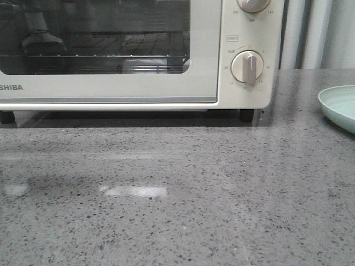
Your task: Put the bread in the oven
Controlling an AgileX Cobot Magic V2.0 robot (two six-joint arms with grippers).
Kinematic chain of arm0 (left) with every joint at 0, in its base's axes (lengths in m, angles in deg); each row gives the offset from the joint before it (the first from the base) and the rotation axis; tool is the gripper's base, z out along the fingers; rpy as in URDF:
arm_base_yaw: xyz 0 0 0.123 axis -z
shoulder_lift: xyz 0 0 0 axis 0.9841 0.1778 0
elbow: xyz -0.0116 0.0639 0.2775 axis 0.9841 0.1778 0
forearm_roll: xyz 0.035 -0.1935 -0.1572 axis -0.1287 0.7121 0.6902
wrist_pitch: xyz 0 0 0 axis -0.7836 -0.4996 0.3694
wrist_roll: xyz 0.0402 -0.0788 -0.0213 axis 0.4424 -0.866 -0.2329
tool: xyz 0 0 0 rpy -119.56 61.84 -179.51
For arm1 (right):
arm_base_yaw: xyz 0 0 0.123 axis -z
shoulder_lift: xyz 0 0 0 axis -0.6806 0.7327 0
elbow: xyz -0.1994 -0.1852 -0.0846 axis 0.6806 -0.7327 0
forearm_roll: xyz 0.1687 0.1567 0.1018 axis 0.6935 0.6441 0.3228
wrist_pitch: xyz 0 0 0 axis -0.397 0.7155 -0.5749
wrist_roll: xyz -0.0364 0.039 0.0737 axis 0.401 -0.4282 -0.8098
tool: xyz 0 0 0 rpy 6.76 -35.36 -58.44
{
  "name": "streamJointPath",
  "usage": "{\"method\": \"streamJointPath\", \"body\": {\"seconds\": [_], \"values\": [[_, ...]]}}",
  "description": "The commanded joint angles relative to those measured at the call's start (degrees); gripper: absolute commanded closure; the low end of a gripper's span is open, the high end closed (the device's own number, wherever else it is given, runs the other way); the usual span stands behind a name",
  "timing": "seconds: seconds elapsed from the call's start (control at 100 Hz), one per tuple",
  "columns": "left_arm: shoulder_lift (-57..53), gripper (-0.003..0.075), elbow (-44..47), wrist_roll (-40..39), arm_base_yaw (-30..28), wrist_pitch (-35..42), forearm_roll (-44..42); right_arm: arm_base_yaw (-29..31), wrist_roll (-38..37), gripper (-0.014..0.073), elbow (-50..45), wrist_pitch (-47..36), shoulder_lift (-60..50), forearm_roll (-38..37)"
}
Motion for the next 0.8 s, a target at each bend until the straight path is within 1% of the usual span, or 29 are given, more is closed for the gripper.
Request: {"method": "streamJointPath", "body": {"seconds": [0.0,0.16,0.34,0.55,0.63,0.79], "values": [[3.64,0.0741,-3.81,-0.01,0.52,4.42,0.59,-0.07,0.81,0.0664,2.1,-4.54,0.62,0.53],[9.68,0.0742,-7.56,-0.55,0.52,3.56,0.77,-0.07,0.81,0.0664,2.1,-3.96,0.62,0.53],[13.33,0.0741,-9.77,-0.55,0.31,3.73,0.77,-0.07,0.81,0.0664,2.1,-3.74,0.62,0.63],[15.74,0.0741,-9.88,-0.55,0.31,3.55,0.77,-0.07,0.81,0.0664,2.1,-2.25,0.62,0.76],[17.55,0.0741,-9.88,-0.55,0.31,3.79,-1.0,-0.07,0.81,0.0664,2.1,-2.11,0.62,0.75],[21.3,0.0742,-9.88,-0.55,0.31,0.64,-1.18,-0.07,0.81,0.0664,2.1,-2.11,0.62,0.75]]}}
